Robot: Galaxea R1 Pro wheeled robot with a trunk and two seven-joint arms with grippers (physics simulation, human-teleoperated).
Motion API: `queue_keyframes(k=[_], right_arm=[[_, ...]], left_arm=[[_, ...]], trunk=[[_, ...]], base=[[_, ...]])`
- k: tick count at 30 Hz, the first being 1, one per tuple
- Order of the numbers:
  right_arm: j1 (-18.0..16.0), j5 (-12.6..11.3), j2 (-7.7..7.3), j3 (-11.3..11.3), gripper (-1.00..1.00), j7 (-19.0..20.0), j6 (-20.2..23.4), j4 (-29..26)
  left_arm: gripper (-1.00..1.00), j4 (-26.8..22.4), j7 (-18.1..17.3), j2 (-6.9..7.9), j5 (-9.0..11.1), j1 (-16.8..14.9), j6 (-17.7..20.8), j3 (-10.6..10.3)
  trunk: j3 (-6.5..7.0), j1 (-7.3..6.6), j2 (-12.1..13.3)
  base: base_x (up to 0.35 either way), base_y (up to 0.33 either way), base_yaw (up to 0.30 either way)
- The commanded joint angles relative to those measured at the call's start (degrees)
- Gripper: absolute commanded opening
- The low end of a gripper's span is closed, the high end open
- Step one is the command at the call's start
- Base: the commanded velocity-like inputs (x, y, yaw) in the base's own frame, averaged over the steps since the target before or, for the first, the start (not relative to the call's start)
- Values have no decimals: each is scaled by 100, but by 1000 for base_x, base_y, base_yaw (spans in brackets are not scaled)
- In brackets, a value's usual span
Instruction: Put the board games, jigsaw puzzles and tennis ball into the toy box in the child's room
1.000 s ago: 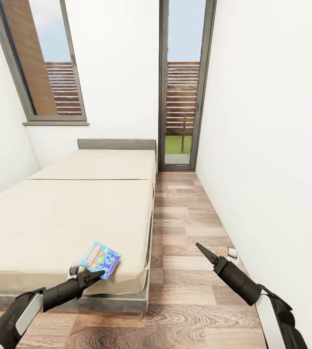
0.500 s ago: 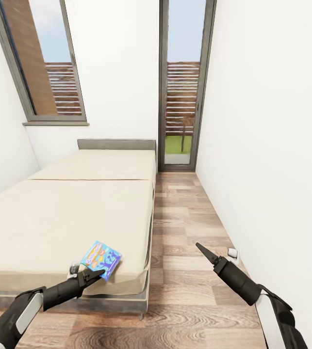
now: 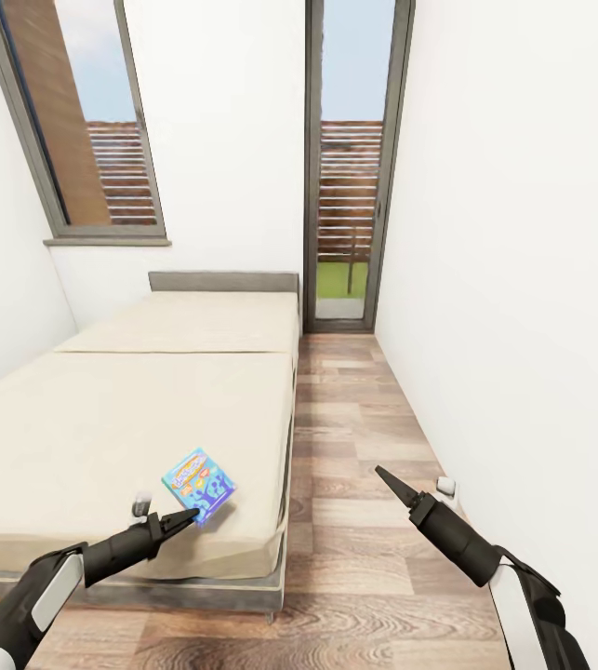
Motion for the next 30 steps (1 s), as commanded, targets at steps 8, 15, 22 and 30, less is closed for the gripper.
queue_keyframes(k=[8, 15, 22, 30], right_arm=[[-4, -20, 5, -11, 100, 9, 39, 0], [-4, -20, 5, -11, 100, 9, 39, 0], [-4, -20, 5, -11, 100, 9, 39, 0], [-4, 4, 5, -11, 100, 8, 37, 7]], left_arm=[[-100, 2, -4, 1, 18, -2, 34, -1], [-100, 2, -4, 1, 18, -2, 36, -1], [-100, 2, -12, 7, 18, -2, 42, -6], [-100, -264, -70, 90, 18, -2, 283, 0]], trunk=[[139, -177, 320], [264, -331, 601], [390, -485, 882], [533, -661, 1202]], base=[[0, 0, 0], [0, 0, 0], [0, 0, 0], [0, 0, 0]])
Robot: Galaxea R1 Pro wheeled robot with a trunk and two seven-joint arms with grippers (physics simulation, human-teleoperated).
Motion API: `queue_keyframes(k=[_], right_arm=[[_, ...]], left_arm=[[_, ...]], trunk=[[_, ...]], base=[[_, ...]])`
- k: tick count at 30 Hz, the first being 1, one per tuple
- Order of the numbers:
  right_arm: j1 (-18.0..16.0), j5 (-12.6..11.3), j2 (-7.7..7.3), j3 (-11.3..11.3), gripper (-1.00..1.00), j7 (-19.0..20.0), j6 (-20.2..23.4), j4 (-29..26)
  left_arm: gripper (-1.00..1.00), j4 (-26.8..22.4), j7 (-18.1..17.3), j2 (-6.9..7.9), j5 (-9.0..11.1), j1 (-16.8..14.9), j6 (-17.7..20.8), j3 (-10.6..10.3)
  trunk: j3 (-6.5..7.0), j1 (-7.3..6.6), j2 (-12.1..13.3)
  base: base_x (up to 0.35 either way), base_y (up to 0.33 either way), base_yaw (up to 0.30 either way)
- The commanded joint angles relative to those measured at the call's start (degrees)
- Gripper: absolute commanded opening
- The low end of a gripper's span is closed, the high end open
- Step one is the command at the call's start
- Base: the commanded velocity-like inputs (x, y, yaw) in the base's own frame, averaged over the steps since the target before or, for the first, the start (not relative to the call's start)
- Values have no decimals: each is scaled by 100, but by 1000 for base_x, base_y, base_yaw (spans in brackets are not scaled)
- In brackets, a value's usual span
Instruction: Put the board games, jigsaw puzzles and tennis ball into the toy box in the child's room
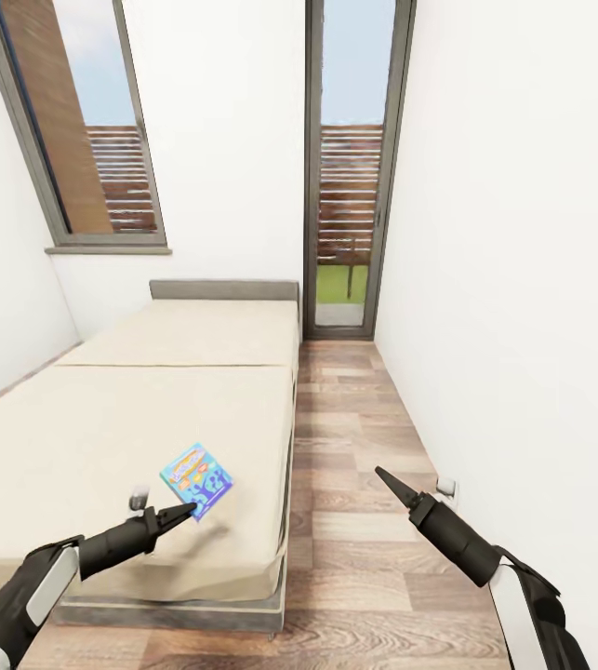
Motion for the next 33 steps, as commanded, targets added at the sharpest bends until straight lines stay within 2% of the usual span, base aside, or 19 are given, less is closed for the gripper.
queue_keyframes(k=[1, 4, 5, 8, 12, 16, 19, 21, 22, 25, 33], right_arm=[[-4, -18, 5, -11, 100, 8, 39, 0], [-4, -7, 5, -15, 100, 5, 38, 6], [-4, 0, 5, -17, 100, 4, 40, 8], [-6, 5, 5, -18, 100, 0, 39, 10], [-11, 16, 5, -19, 100, -22, 36, 40], [-19, 27, 10, -15, 100, -63, 30, 59], [-21, 33, 12, 8, 100, -160, 34, 62], [-21, 32, 16, 24, 100, -290, 50, 60], [-21, 29, 17, 27, 100, -344, 57, 59], [-22, 7, 17, 48, 100, -627, 98, 48], [-13, 20, 17, 80, 100, -737, 182, 54]], left_arm=[[-100, -62, -21, 11, -7, -1, 91, -6], [-100, -326, -74, 54, -7, 3, 405, -15], [-100, -529, -94, 94, -7, 6, 616, -23], [-100, -802, -110, 155, -7, 21, 844, -28], [-100, -1152, -184, 333, 5, 45, 1109, -29], [-100, -1220, -742, 478, 3, 49, 1214, -15], [-100, -1227, -1227, 692, -5, 32, 1453, -6], [-100, -1228, -1402, 820, -6, 17, 1566, 1], [-100, -1228, -1442, 857, -4, 13, 1594, 3], [-100, -1224, -1573, 1086, 0, -11, 1805, -1], [-100, -1204, -1844, 1317, -9, -18, 1899, -28]], trunk=[[12, -23, 39], [66, -89, 160], [84, -111, 200], [138, -177, 320], [210, -265, 481], [282, -353, 641], [336, -419, 761], [372, -463, 841], [389, -485, 882], [443, -551, 1002], [587, -726, 1323]], base=[[0, 0, 0], [0, 0, 0], [0, 0, 0], [0, 0, 0], [0, 0, 0], [0, 0, 0], [0, 0, 0], [0, 0, 0], [0, 0, 0], [0, 0, 0], [0, 0, 0]])
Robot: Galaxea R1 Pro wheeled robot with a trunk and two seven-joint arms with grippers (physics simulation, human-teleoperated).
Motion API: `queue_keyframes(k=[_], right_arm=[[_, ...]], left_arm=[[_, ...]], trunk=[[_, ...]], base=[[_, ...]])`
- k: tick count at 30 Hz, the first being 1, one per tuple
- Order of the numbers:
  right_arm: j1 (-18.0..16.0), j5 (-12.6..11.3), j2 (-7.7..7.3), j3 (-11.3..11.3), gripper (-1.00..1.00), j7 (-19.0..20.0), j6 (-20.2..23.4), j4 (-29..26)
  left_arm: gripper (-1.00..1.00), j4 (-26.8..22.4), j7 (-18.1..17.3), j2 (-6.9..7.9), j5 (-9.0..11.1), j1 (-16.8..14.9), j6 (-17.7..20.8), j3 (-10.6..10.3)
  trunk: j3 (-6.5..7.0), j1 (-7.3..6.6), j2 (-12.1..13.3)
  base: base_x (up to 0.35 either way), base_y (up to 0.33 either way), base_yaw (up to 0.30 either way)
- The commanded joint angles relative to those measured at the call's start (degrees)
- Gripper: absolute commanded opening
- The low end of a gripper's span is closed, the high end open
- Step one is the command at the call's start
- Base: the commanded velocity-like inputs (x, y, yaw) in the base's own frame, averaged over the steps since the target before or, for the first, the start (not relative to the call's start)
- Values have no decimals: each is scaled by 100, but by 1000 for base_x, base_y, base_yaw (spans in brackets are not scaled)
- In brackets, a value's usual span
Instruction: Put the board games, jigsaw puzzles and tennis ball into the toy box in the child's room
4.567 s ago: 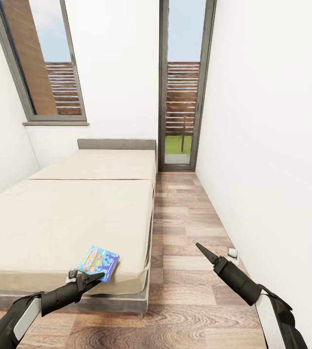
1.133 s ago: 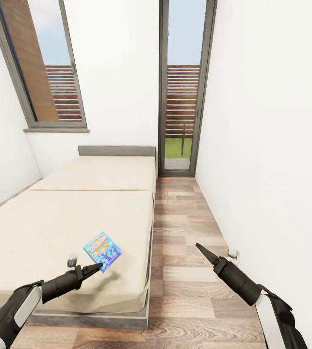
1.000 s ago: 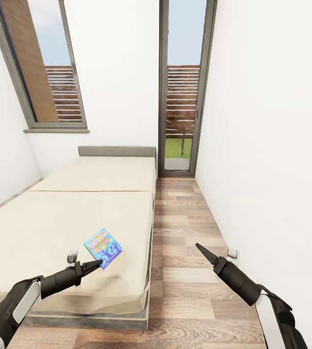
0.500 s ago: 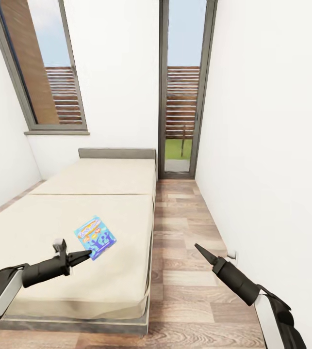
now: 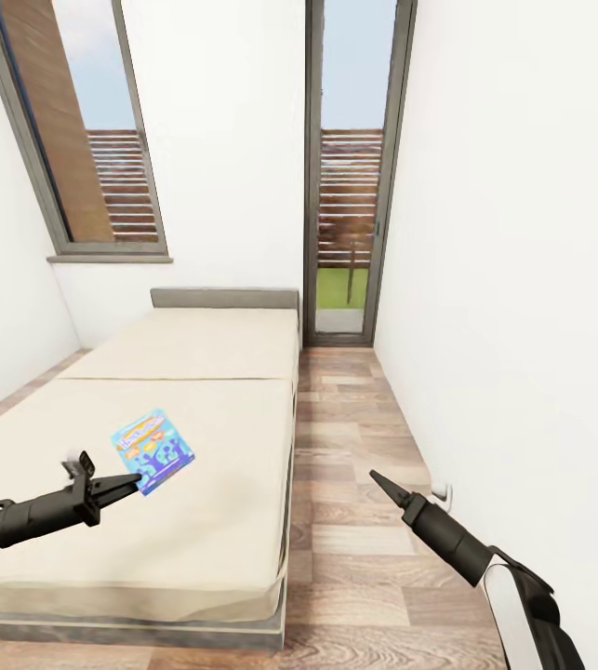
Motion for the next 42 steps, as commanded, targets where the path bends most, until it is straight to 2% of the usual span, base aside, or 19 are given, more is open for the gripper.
queue_keyframes(k=[1, 7, 10, 12, 13, 14, 17, 20, 30, 36, 42], right_arm=[[-3, -6, 6, -11, 100, 11, 36, 0], [-12, 101, 5, -15, 100, -48, 86, -27], [-34, 204, 9, -16, 100, -428, 139, -64], [-43, 374, 12, 19, 100, -797, 213, -100], [-71, 521, 11, 131, 100, -1100, 337, -133], [-95, 573, 10, 214, 100, -1217, 404, -153], [-103, 652, 21, 366, 100, -1359, 453, -195], [-102, 692, 23, 423, 100, -1426, 458, -217], [-101, 725, 83, 465, 100, -1490, 453, -287], [-101, 727, 51, 671, 100, -1498, 451, -290], [-101, 729, 62, 716, 100, -1488, 450, -296]], left_arm=[[-100, 1, -12, 17, 6, -2, 52, -4], [-100, 1, -27, 79, 2, -2, 52, -3], [-100, 1, -39, 128, 9, 4, 52, -4], [-100, 1, -88, 194, 13, 10, 52, -5], [-100, 1, -192, 298, 13, 13, 52, -5], [-100, 1, -287, 382, 8, 14, 52, -5], [-100, 1, -510, 567, 2, 15, 51, -11], [-100, 4, -600, 644, -6, 15, 46, -13], [-100, 8, -642, 680, -16, 16, 37, -14], [-100, 10, -643, 681, -19, 17, 37, -13], [-100, 17, -649, 688, -18, 29, 37, -6]], trunk=[[13, -23, 39], [120, -155, 280], [174, -221, 400], [210, -265, 480], [228, -287, 520], [246, -309, 560], [300, -375, 681], [354, -441, 801], [533, -660, 1202], [641, -792, 1443], [749, -924, 1683]], base=[[0, 0, 0], [0, 0, 0], [0, 0, 0], [0, 0, 0], [0, 0, 0], [0, 0, 0], [0, 0, 0], [0, 0, 1], [-123, 0, 200], [-70, 0, 283], [-18, 0, 286]])
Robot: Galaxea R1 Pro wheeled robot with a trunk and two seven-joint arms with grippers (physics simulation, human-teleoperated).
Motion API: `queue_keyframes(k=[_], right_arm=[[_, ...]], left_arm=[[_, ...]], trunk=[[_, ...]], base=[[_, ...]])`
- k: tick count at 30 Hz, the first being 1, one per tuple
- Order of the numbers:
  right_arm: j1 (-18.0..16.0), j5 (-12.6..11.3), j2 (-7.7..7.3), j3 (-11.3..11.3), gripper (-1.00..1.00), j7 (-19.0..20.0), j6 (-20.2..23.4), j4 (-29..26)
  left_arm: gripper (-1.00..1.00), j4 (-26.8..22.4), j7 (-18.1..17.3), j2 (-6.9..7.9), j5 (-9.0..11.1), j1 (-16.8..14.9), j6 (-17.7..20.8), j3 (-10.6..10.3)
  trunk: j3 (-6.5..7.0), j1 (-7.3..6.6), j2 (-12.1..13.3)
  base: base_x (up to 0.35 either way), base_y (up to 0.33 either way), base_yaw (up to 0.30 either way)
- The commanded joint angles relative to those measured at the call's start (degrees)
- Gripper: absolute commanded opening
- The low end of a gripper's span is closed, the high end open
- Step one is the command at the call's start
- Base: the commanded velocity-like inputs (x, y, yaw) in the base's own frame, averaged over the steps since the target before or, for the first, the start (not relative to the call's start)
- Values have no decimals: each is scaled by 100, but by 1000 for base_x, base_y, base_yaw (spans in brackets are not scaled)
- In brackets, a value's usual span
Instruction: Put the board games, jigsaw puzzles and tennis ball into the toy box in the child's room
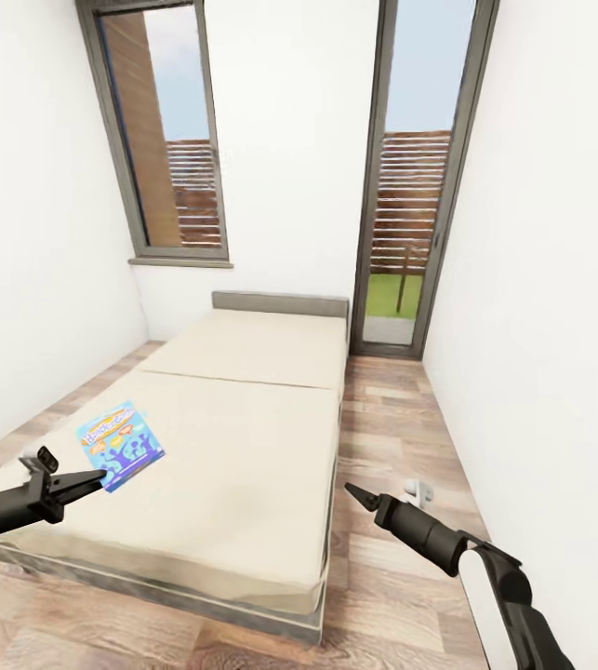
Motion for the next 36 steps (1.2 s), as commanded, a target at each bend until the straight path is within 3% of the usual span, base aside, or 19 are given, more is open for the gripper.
queue_keyframes(k=[1, 8, 23, 30, 33, 36], right_arm=[[-3, -11, 8, -15, 100, 19, 40, -4], [-3, -11, 9, -9, 100, 42, 40, -7], [-3, -13, 16, -2, 100, 48, 48, -7], [-3, -10, 16, 53, 100, 47, 49, -7], [-3, -7, -18, 253, 100, 31, 42, -7], [-3, -6, -19, 311, 100, 24, 41, -7]], left_arm=[[-100, 2, -14, 1, 14, -5, 61, -4], [-100, 3, -10, 3, 14, -2, 61, -4], [-100, 3, -11, 3, 15, 10, 52, 2], [-100, 9, -9, -3, 21, 37, 47, 36], [-100, 11, -15, -5, 22, 44, 1, 46], [-100, 12, -16, -6, 22, 46, -10, 53]], trunk=[[13, -24, 38], [138, -177, 319], [408, -507, 921], [408, -507, 921], [408, -507, 921], [408, -507, 921]], base=[[-85, 0, 287], [-174, 0, 287], [-13, 0, 286], [0, 0, 287], [2, 0, 287], [66, 34, 287]])
